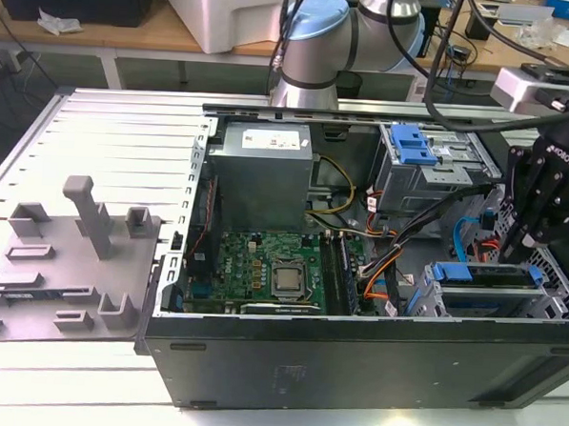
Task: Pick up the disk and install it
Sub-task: 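Insert the first disk wire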
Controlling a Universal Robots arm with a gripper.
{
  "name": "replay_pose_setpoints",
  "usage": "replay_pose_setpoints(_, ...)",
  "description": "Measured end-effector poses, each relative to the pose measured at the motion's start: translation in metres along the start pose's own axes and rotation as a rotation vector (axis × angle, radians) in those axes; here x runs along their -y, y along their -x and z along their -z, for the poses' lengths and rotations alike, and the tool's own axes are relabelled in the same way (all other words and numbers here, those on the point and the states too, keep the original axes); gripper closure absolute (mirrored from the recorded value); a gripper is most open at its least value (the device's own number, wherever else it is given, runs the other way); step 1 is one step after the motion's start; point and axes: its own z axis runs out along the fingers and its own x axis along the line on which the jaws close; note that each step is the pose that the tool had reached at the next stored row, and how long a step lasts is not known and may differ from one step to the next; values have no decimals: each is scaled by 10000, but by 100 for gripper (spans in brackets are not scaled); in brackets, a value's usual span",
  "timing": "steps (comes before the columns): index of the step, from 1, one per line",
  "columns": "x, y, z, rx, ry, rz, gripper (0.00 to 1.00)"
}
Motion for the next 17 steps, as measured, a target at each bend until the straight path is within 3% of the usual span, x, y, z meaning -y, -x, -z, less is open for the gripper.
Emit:
replay_pose_setpoints(7, 2, -44, -7, 144, -17, 115, 83)
replay_pose_setpoints(12, 2, -45, -6, 154, -18, 123, 83)
replay_pose_setpoints(15, 2, -57, -10, 434, -12, 139, 83)
replay_pose_setpoints(16, 2, -64, -11, 576, -10, 147, 83)
replay_pose_setpoints(17, 3, -71, -12, 664, -8, 153, 83)
